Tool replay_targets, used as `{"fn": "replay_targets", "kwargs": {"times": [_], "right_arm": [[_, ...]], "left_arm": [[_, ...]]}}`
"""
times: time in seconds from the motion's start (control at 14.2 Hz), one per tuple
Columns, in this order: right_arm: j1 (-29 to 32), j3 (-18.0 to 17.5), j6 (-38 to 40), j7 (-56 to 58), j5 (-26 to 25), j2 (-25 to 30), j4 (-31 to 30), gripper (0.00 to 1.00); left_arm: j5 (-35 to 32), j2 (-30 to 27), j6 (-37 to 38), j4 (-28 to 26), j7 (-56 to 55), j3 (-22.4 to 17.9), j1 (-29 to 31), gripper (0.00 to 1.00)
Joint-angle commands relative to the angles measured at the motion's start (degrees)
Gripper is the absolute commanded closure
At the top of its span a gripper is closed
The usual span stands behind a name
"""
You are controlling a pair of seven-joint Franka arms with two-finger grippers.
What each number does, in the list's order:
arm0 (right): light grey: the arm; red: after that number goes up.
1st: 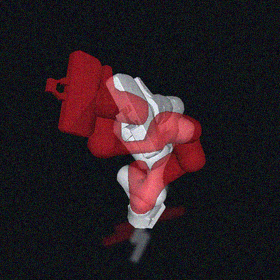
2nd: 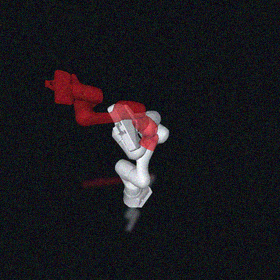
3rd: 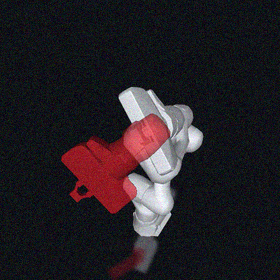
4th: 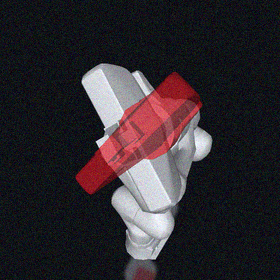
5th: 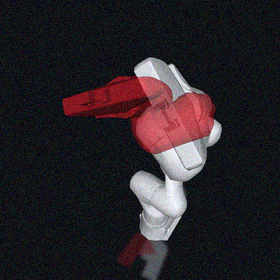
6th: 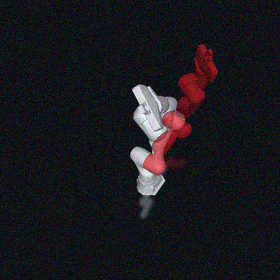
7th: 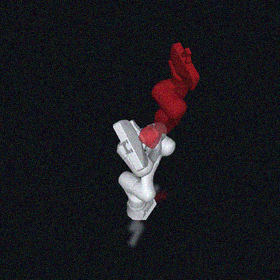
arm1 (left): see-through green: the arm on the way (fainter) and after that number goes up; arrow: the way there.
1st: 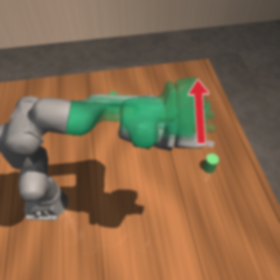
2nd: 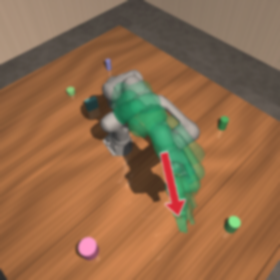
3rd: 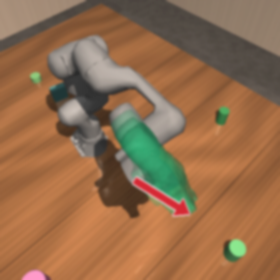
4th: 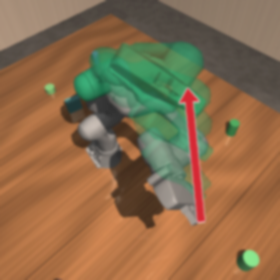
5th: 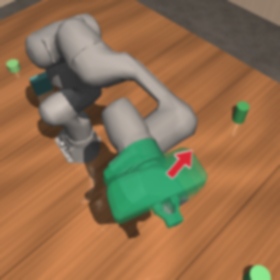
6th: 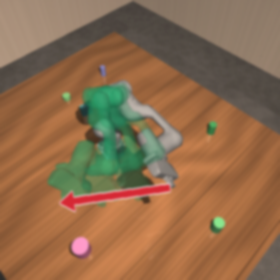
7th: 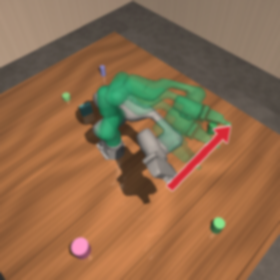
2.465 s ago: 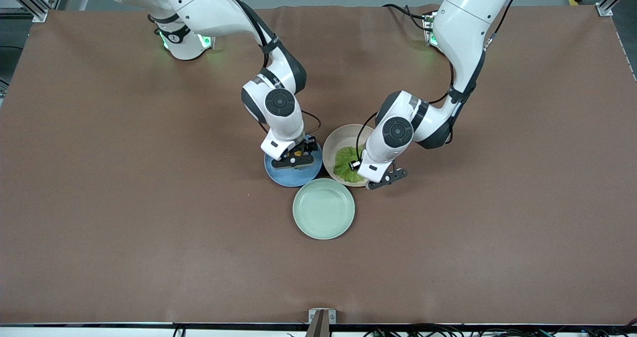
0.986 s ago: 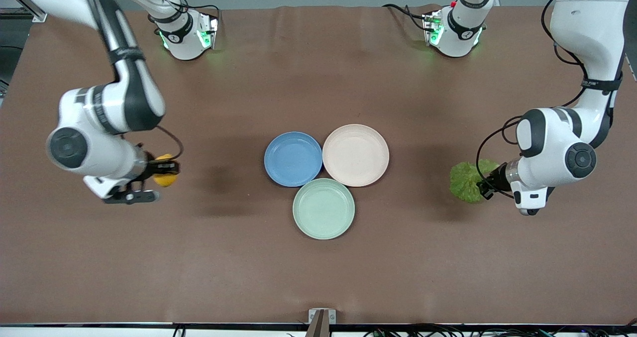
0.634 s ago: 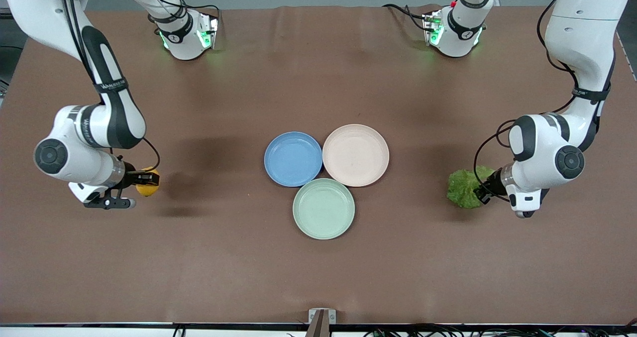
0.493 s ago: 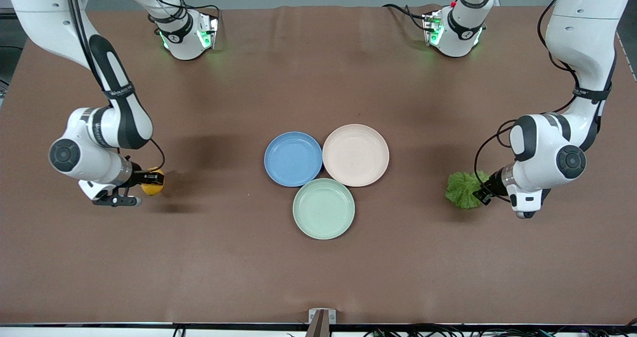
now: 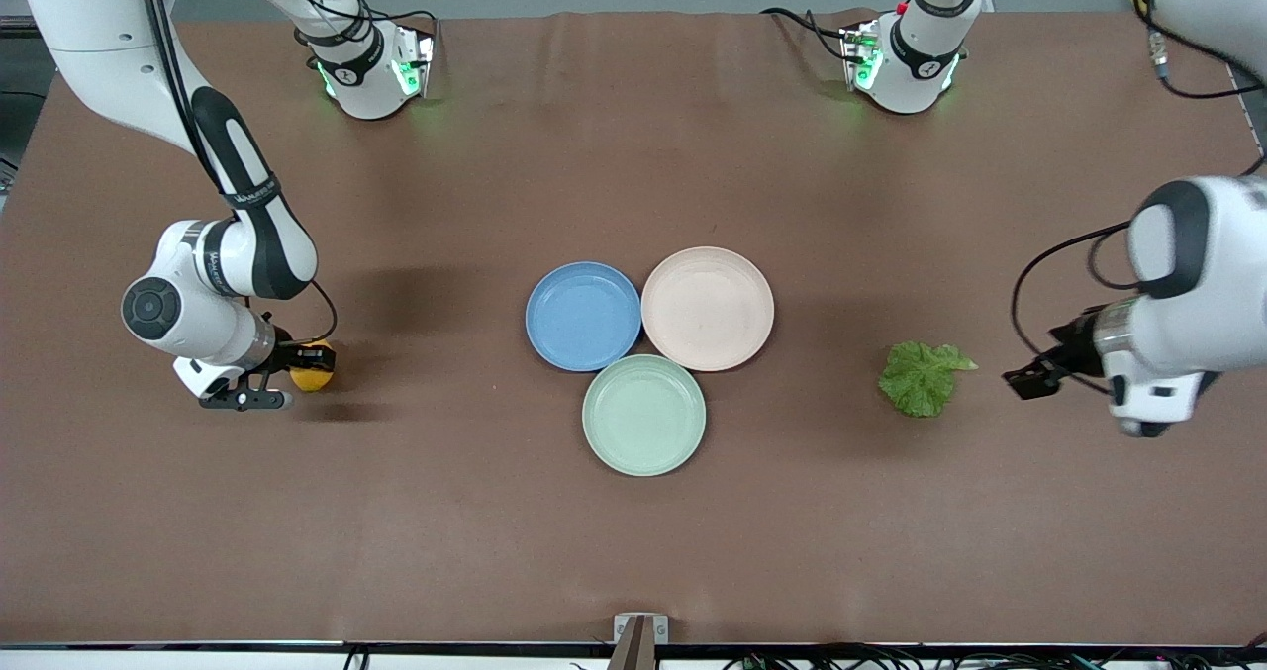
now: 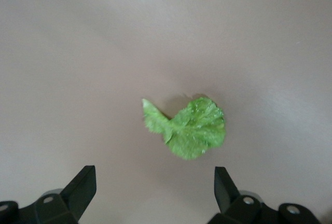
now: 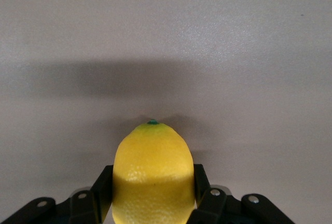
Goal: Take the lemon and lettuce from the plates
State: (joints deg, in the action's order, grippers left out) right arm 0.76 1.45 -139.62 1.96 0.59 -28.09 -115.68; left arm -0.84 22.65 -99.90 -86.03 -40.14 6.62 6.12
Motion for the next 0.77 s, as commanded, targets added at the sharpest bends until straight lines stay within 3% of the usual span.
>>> {"fn": "replay_targets", "kwargs": {"times": [0.0,0.42,0.7], "right_arm": [[1.35,-1.19,5.81,0.16,-0.77,4.16,0.01,0.0],[0.82,-1.71,37.53,0.06,-0.77,21.56,9.75,0.0],[0.56,-1.8,50.47,-0.02,-0.77,27.03,17.83,0.0]], "left_arm": [[-1.0,-0.05,5.42,6.31,1.46,0.15,2.03,0.0],[-1.44,-12.09,6.99,6.14,17.35,0.58,3.63,0.0],[-0.48,-15.62,12.26,5.88,28.34,0.67,3.55,0.0]]}}
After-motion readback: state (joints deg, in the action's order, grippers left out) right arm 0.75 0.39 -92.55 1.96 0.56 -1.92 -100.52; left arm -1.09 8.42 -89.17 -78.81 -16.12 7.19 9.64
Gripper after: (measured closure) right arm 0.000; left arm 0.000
